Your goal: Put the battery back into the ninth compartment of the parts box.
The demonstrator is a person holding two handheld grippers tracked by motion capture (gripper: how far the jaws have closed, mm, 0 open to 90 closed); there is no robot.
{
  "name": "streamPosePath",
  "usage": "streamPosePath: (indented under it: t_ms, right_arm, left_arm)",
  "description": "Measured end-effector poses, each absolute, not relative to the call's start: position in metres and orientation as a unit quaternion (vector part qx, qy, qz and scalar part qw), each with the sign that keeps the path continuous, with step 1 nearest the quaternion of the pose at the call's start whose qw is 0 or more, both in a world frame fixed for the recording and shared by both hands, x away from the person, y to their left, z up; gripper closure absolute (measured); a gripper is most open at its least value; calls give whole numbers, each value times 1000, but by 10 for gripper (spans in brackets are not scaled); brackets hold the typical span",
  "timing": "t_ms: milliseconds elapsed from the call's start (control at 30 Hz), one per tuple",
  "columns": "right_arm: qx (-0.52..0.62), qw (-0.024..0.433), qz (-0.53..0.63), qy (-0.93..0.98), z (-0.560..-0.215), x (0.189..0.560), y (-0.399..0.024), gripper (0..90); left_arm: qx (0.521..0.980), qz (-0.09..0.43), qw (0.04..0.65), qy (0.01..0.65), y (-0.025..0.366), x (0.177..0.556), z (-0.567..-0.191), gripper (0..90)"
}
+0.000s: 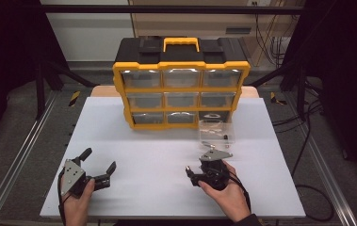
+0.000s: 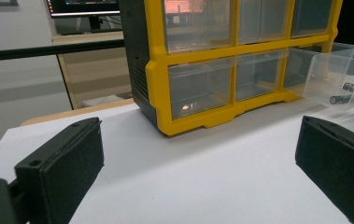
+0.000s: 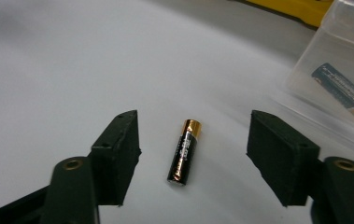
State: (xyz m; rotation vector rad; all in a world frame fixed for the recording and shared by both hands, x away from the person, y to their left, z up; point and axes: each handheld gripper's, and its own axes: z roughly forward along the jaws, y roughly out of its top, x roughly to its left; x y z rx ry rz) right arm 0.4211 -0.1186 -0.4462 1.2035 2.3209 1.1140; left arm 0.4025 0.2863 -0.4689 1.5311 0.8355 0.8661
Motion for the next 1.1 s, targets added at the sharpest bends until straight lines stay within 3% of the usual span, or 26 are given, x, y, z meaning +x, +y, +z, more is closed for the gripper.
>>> streamPosePath:
  t_ms: [167,1100]
  right_arm:
    - [422,152,381,809,-451,419,-115,439]
    - [438,132,346,819,-479,427,-105,691]
  left_arm:
    - [650,368,562,355,286,403,-469,9]
    - [650,367,562,355,286,403,-469,9]
